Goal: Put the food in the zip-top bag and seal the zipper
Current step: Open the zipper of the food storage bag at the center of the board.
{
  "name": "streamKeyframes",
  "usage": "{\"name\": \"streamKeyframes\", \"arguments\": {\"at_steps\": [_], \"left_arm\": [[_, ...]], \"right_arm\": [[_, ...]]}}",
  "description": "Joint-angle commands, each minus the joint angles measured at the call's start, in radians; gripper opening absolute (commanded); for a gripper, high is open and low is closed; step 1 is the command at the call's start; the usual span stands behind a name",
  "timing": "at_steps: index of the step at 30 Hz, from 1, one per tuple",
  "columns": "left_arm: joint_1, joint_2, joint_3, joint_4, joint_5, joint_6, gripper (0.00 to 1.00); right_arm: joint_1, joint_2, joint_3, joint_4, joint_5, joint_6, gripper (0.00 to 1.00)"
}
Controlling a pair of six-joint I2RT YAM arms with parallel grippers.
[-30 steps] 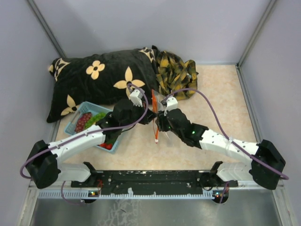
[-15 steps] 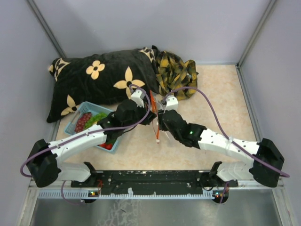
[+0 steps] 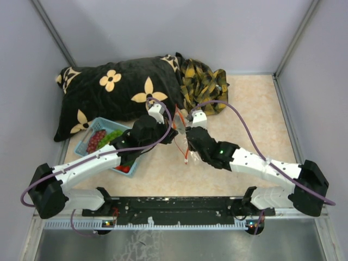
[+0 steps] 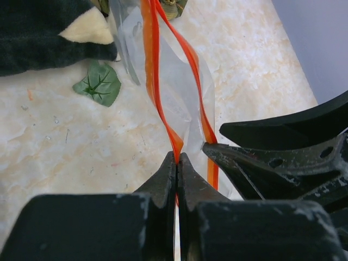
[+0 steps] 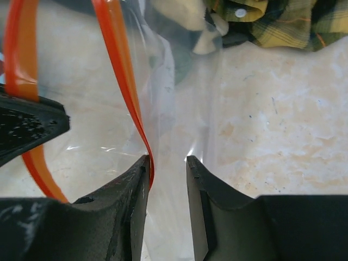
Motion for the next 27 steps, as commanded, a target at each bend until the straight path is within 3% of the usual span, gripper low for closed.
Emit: {"name": "streamKeyframes", "arguments": {"at_steps": [1,12,23,27], "left_arm": [[-0.008,-0.013,0.003,0.01,0.009,0.0,0.0],[-0.007,-0.003,-0.018,0.067,0.055,-0.043,0.0],[-0.006,-0.035,0.029,-0.027,-0.13,0.04,0.0],[-0.004,-0.042,0.082,-0.082,-0.155,0.083,0.0]], "right_arm": [[0.005,-0.02,0.048,0.098,-0.092,-0.027,0.34],[0.004,0.078,0.098,0.126,-0.062,0.016,0.37],[0.004,0.044,0.288,-0.195,0.094,-0.039,0.01],[0.005,0.05,0.366,-0.308,0.143,-0.064,0.0]]}}
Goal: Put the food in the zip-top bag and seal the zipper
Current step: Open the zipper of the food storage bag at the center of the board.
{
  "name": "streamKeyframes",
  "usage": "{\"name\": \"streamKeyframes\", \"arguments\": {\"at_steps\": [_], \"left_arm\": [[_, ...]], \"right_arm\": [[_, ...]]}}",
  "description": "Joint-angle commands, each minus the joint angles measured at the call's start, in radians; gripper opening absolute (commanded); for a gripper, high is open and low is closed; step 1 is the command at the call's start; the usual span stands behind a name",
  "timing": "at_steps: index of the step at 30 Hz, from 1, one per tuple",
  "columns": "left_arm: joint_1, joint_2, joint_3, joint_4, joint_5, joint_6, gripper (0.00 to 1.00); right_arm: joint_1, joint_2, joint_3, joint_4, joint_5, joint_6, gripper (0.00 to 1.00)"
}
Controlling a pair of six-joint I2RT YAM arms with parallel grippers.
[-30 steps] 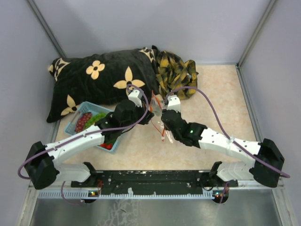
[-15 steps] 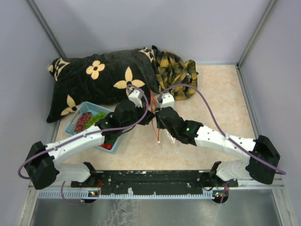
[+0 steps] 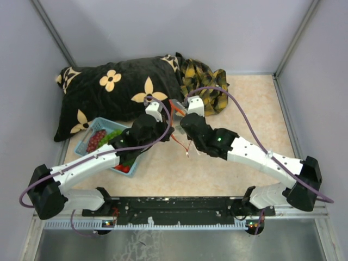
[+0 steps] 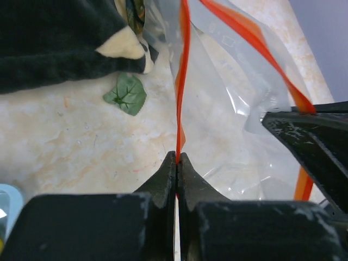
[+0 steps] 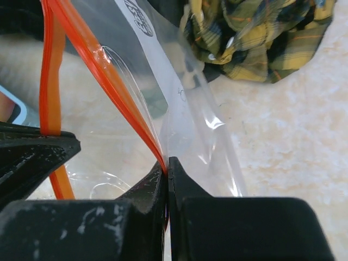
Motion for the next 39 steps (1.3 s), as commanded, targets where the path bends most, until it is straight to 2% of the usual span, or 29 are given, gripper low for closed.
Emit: {"name": "streamKeyframes", "arguments": {"at_steps": [1,9,19,22,29,35,37,39], "left_arm": [[-0.004,-0.034,0.086,-0.069,-0.076,0.072,0.0],[-0.004,-0.076,0.127,-0.158,-0.227,0.148,0.0],[-0.001,-0.091,0.078,-0.229,-0.246,0.137,0.0],[-0.001,-0.105,0.044,-0.226,-0.219,0.124,0.0],[-0.001,-0.088,0.0,-0.152,-0.009,0.067,0.01],[-0.001,-0.082,0.004,-0.125,0.039,0.048,0.18],[0.0,-0.09,0.005,-0.118,0.041,0.042,0.28],[0.001,-0.101,0.002,-0.108,0.043,0.037,0.34]], "right_arm": [[0.004,-0.036,0.12,-0.143,0.109,-0.044,0.0],[-0.003,-0.038,0.245,-0.218,0.107,-0.108,0.0],[-0.126,-0.054,0.055,-0.171,0.043,-0.066,0.0],[-0.13,-0.075,0.031,-0.117,-0.032,-0.08,0.0],[-0.131,-0.096,-0.019,0.057,-0.238,-0.103,0.0],[-0.13,-0.066,-0.015,0.093,-0.281,-0.126,0.0],[-0.128,-0.057,-0.008,0.091,-0.279,-0.134,0.0],[-0.123,-0.05,-0.006,0.093,-0.273,-0.143,0.0]]}}
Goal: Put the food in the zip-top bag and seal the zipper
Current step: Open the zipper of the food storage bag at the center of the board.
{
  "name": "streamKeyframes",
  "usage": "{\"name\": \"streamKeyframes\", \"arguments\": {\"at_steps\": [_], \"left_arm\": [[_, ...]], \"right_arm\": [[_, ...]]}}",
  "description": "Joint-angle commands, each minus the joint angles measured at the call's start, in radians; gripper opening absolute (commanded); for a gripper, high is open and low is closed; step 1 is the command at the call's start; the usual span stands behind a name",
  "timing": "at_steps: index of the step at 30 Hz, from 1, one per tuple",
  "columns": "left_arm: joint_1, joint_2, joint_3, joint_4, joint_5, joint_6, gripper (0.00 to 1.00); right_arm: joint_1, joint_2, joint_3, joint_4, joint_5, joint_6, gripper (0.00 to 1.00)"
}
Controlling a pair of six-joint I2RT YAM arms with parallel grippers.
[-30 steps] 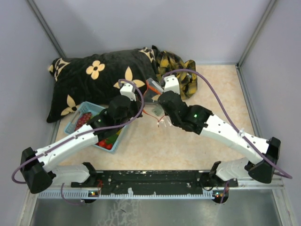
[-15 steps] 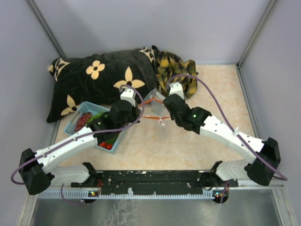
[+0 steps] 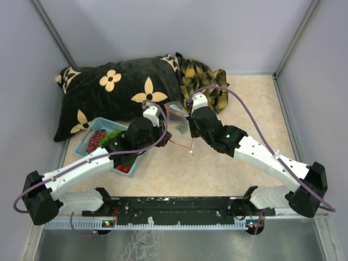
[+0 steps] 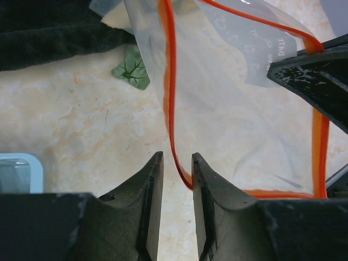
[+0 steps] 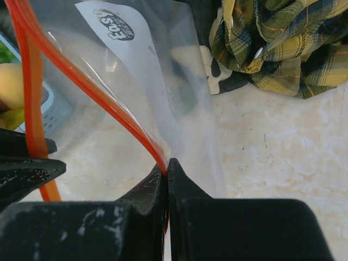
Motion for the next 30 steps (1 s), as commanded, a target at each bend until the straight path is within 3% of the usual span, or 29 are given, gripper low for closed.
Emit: {"name": "streamKeyframes", "arguments": {"at_steps": [1,6,16,19,23,25,30], "left_arm": [[0.004,-0.026,0.0,0.049,0.033,-0.025,0.35],[0.016,-0.038,-0.011,0.077,0.018,-0.043,0.46],[0.08,0.048,-0.008,0.138,0.068,-0.066,0.48],[0.095,0.067,-0.009,0.153,0.086,-0.064,0.38],[0.11,0.084,-0.004,0.118,0.067,-0.045,0.12],[0.118,0.078,-0.015,0.099,0.048,-0.034,0.04],[0.126,0.042,-0.04,0.065,0.024,-0.015,0.0]], "right_arm": [[0.006,0.016,0.014,0.064,-0.004,-0.039,0.0],[0.054,0.049,0.032,0.053,0.063,-0.061,0.0],[0.112,0.078,0.035,0.035,0.108,-0.06,0.0],[0.114,0.063,0.024,0.028,0.128,-0.051,0.0],[0.114,0.035,0.017,-0.018,0.239,-0.027,0.0],[0.112,0.022,0.016,-0.04,0.308,-0.014,0.0],[0.077,-0.004,0.005,-0.078,0.386,0.031,0.0]]}}
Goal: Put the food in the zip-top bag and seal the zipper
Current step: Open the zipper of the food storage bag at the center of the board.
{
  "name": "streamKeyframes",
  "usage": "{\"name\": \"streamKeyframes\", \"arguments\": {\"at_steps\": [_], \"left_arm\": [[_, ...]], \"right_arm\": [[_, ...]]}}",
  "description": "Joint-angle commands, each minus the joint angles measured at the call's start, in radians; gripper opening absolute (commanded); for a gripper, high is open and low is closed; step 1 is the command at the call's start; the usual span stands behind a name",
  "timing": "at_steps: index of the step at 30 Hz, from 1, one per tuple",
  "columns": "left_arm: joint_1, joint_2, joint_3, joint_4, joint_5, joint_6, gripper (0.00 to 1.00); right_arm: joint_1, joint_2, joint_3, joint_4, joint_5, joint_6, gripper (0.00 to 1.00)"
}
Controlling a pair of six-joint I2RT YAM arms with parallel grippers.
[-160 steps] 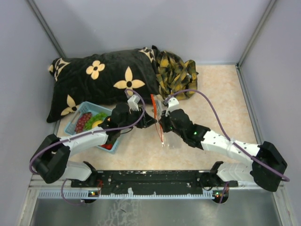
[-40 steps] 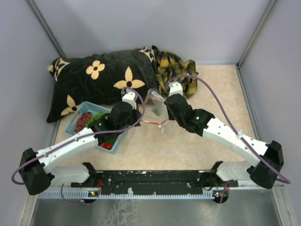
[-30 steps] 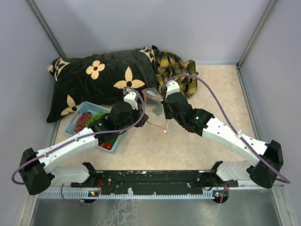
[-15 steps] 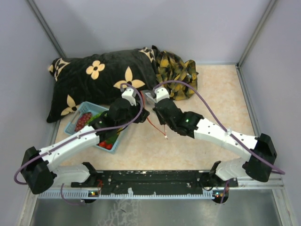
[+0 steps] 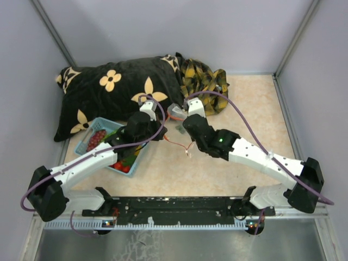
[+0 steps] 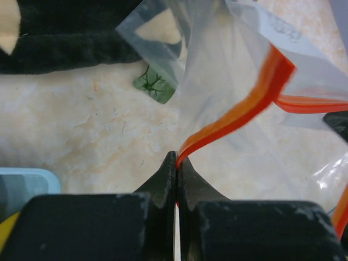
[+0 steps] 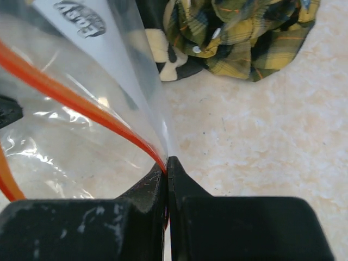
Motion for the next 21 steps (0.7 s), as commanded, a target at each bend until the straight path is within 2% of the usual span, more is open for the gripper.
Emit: {"name": "streamKeyframes", "arguments": {"at_steps": [1,13,16,21], "left_arm": [[0.01,-0.042,-0.028,-0.045,-0.036,0.034,0.0],[0.013,-0.043,-0.016,-0.071,-0.011,0.051,0.0],[0.026,-0.039,-0.017,-0.097,-0.033,0.04,0.0],[0.067,-0.075,-0.064,-0.112,-0.02,0.021,0.0]], "right_arm": [[-0.036,-0.061,-0.001,-0.031,0.135,0.061,0.0],[-0.079,-0.107,-0.036,0.007,0.079,0.033,0.0],[-0.111,-0.112,-0.044,-0.032,0.138,0.064,0.0],[-0.165,-0.179,-0.077,-0.023,0.122,0.066,0.0]]}}
